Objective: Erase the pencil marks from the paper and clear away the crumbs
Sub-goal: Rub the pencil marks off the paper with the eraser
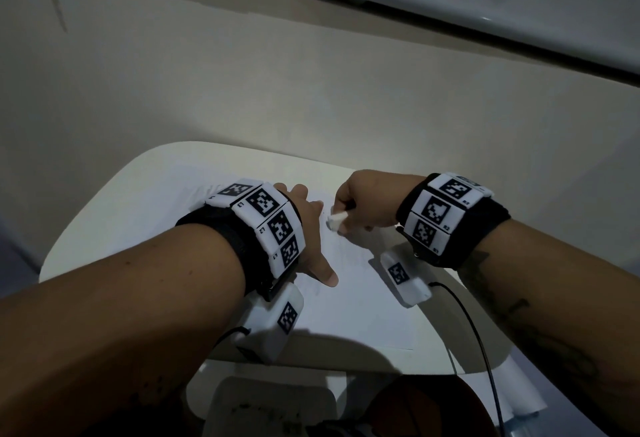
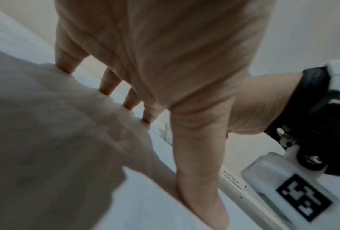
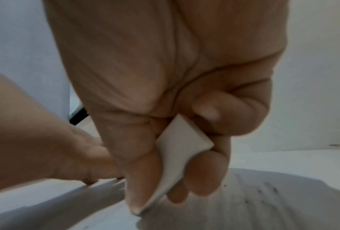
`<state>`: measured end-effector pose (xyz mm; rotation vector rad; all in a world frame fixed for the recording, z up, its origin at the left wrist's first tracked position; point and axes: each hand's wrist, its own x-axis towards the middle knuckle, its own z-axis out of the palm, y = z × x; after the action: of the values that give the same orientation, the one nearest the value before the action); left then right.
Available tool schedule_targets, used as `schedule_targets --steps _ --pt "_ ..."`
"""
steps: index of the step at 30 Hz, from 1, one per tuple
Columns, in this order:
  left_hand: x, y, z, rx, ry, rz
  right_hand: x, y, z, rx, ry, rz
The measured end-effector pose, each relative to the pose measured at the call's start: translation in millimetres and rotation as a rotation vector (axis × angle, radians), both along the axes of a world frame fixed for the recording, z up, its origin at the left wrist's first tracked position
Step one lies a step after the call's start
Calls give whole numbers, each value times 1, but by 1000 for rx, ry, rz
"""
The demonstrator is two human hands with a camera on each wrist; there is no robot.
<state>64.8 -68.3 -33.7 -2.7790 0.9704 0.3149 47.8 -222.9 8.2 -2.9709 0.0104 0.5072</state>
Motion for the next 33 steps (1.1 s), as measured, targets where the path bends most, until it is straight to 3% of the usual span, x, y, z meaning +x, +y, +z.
schedule_targets --steps 7,13,20,26,33 --pt "1 0 -1 4 -7 2 13 -6 -7 -28 -166 -71" --pt "1 -2 2 21 15 10 2 -7 -3 18 -27 -13" --pt "2 -2 2 25 32 24 13 -9 -6 0 -154 -99" --pt "0 -3 4 29 24 18 5 -10 -3 10 -54 -32" --pt "2 -4 5 41 52 14 9 -11 -7 25 -139 -80"
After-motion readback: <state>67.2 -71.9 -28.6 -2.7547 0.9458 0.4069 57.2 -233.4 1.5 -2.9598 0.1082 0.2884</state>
